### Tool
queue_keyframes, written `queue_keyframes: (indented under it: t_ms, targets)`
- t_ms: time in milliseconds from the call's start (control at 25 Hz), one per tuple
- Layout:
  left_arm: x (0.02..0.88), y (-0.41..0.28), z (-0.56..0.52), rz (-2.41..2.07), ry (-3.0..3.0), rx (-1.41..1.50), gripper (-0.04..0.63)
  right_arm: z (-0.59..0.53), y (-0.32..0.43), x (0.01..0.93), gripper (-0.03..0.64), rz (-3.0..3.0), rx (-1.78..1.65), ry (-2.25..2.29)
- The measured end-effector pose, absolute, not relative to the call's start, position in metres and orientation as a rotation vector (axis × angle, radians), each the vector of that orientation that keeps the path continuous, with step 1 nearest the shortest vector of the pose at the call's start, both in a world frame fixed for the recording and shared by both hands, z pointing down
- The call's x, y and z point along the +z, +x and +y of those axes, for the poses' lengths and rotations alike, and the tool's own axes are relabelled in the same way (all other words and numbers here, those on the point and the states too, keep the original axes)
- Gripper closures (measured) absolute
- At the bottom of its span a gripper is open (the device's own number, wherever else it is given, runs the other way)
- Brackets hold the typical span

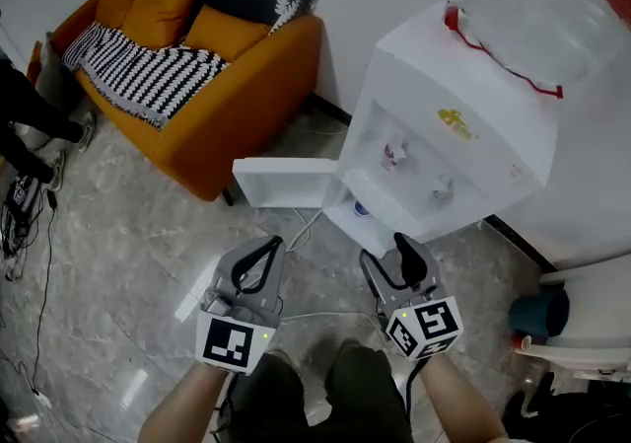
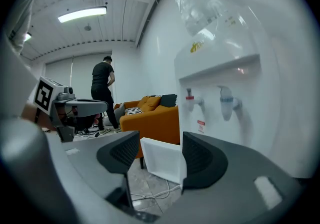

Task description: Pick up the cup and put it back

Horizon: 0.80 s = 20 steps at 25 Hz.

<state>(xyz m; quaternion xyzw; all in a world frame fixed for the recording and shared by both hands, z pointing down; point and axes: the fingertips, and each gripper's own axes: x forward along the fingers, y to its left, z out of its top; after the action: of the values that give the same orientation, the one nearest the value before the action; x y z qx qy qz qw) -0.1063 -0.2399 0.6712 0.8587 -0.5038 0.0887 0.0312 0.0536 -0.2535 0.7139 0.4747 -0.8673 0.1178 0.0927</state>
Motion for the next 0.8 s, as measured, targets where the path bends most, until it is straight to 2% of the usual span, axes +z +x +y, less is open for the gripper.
queue_keyframes:
  t_ms: [520,800]
  targets:
    - [0.838,-0.111,-0.281,-1.586,2.656,0.252,0.593,-0.295,0.066,0.895,0.342,-2.557,0.309,1.417]
    - [0.898,-0.104,-0.298,-1.580,2.702,0.244,0.592,-0.321,0.083,0.966,0.342,-2.537,0.301,1.457]
